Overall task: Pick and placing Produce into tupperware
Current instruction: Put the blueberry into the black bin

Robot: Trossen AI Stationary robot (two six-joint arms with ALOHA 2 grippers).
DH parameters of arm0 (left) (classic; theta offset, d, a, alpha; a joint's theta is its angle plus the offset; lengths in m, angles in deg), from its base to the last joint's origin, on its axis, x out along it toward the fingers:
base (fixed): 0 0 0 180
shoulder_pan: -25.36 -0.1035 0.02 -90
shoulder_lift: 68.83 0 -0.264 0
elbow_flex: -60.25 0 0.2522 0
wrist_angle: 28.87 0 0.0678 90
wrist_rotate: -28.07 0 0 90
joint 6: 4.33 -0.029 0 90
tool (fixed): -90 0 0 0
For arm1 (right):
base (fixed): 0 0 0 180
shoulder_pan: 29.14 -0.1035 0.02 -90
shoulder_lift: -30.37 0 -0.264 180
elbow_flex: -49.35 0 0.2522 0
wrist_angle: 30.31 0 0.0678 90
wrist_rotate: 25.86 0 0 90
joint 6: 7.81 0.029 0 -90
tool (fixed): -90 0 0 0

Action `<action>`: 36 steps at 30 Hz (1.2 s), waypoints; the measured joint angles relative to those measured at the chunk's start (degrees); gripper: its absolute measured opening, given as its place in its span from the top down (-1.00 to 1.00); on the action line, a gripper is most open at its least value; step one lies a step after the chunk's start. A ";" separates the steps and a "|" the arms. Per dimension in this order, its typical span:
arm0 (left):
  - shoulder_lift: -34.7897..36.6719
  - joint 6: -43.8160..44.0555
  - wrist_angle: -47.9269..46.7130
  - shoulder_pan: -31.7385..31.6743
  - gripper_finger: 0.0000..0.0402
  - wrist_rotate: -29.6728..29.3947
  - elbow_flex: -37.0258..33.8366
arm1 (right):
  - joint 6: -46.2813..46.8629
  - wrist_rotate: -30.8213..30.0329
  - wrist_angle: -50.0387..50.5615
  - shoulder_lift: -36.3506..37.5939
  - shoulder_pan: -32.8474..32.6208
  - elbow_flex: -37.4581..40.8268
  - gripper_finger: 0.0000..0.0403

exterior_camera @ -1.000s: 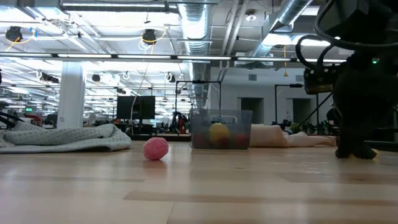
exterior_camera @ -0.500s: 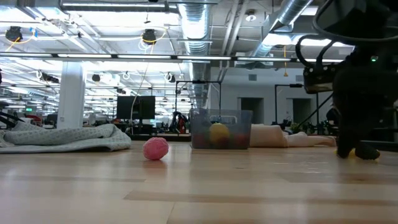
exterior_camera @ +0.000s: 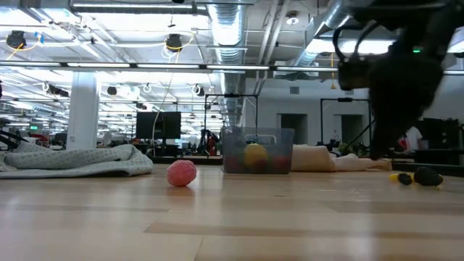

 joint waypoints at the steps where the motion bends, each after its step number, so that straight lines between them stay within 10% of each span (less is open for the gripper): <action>1: 0.00 0.30 -0.07 0.00 -0.69 0.00 0.00 | -0.56 -0.20 0.51 0.00 0.37 -0.51 0.90; 6: 0.00 0.49 -0.80 0.02 -0.69 0.00 0.00 | -2.31 1.76 2.18 0.01 0.91 -1.62 0.86; 20: 0.00 1.67 -0.82 0.02 -0.69 0.02 -1.15 | -0.17 2.98 3.84 -2.25 0.59 -1.66 -0.10; 36: 0.00 1.73 -0.31 0.02 -0.69 0.02 -1.42 | 0.89 5.68 4.72 -7.76 0.12 -1.82 0.25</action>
